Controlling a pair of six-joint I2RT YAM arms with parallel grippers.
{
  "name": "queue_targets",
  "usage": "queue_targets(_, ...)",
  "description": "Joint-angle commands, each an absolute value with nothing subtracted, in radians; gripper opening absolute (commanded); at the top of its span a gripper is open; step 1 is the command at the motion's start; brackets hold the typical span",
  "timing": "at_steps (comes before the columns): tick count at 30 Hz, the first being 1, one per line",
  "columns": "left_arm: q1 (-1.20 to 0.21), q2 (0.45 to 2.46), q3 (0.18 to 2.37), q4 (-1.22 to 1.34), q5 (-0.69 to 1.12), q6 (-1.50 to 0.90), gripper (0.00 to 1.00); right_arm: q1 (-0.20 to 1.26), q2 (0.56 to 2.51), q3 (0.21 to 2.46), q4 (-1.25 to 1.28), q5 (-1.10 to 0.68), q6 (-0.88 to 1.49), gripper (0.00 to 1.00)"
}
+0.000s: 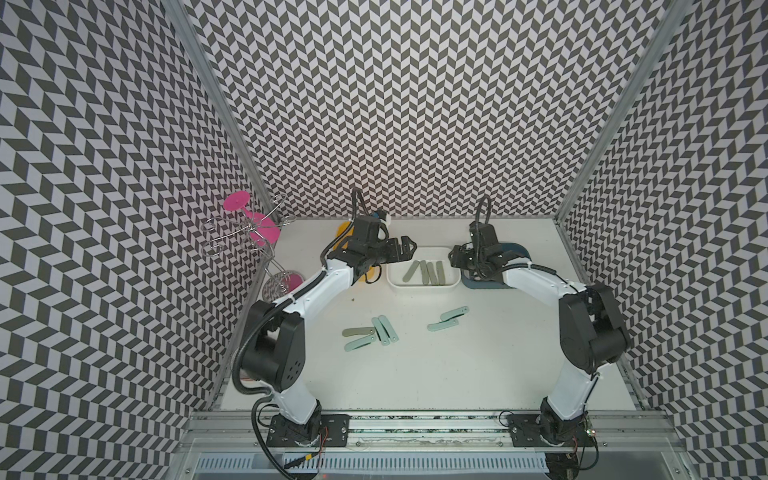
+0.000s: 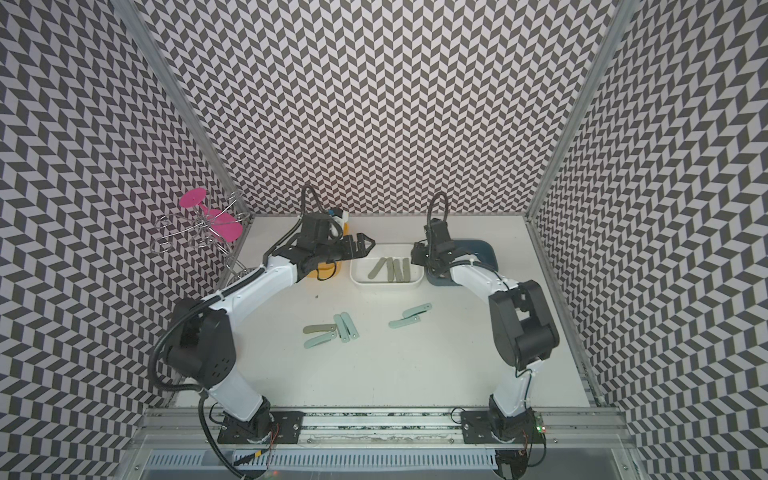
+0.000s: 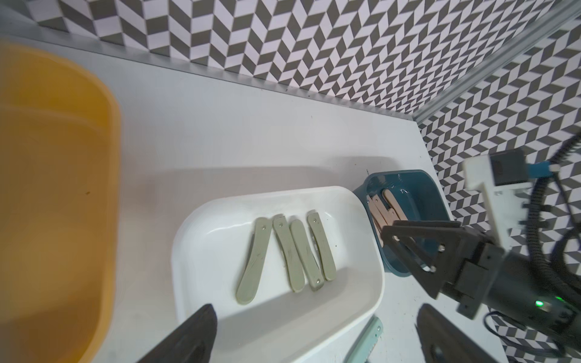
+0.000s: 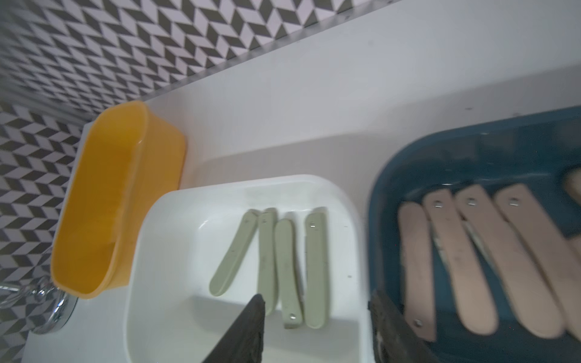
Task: Place the fruit knives into the storage box by color
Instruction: Adjust the fruit knife in the storage box.
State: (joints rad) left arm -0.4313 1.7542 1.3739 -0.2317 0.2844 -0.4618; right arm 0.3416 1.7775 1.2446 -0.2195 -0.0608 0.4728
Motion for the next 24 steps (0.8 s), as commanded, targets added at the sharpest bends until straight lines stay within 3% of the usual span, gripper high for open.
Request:
queue_targets(1,-0.460,1.881,1.484,-0.327,0.245,-0.413,1.00,0.303,1.678,1.172,-0.151,-0.069,0.527,0.57)
queue_targets(11,-0.504,2.163,1.701,-0.423,0.177,-0.373,1.00,0.235,1.597,1.041,-0.095,-0.116,0.523,0.63)
queue_targets(24,-0.512,2.240,1.737,-0.454,0.182,-0.390,1.00,0.234,1.580,1.013,-0.062,-0.122,0.518,0.63)
